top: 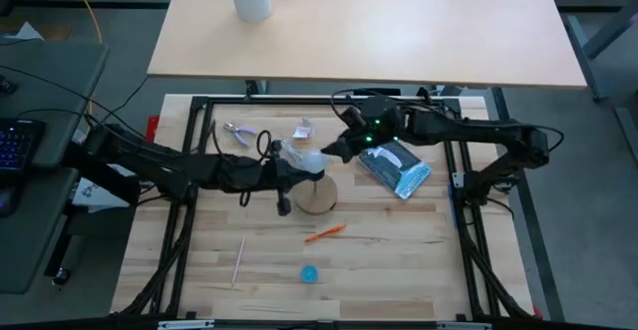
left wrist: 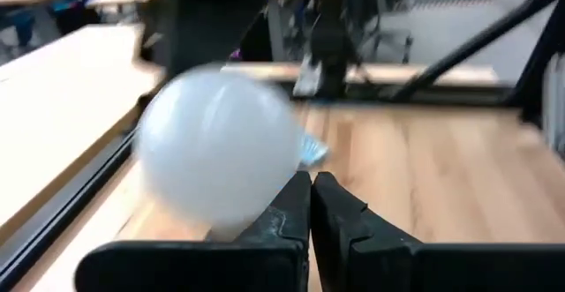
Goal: Screw lightbulb
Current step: Insert the light bulb into the lamp
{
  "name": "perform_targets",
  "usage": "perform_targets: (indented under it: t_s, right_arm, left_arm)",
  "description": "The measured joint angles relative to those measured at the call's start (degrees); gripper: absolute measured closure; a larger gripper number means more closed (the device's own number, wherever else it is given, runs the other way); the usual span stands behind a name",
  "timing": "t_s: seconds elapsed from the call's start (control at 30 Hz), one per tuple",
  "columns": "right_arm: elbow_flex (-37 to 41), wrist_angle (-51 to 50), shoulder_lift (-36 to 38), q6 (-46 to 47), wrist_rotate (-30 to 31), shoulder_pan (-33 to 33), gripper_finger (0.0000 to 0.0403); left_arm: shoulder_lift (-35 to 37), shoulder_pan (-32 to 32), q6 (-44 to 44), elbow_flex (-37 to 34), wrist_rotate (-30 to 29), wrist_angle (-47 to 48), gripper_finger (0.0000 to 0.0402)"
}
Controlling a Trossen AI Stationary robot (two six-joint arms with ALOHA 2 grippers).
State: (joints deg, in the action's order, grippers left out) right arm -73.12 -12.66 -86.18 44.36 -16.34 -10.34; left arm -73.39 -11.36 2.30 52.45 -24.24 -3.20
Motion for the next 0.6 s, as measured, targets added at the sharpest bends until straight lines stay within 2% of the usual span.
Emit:
perform_targets:
  t_s: [0.13, 0.27, 0.37, 0.47, 0.6]
  right_arm:
    - [0.00, -8.38, 3.66, -1.91, 0.51, 0.89, 0.0403]
    - [0.00, -14.11, 7.63, -2.86, 3.30, 1.51, 0.0403]
    - [0.00, -16.10, 9.70, -2.87, 6.40, 1.50, 0.0403]
    - [0.00, -15.18, 10.10, -3.33, 9.04, 1.23, 0.0403]
    - [0.00, -10.52, 7.53, -3.92, 8.30, -0.66, 0.0403]
  left_arm:
    - [4.43, 0.16, 0.03, -0.03, -2.28, 11.25, 0.0402]
    - [9.75, 0.12, 0.07, -0.07, -7.15, 21.70, 0.0402]
    - [12.86, 0.18, 0.56, -0.07, -10.57, 25.17, 0.0402]
    - [13.66, 0.78, 1.76, -0.04, -10.53, 21.92, 0.0402]
    - [10.93, 0.86, 4.39, -0.04, -3.09, 12.80, 0.0401]
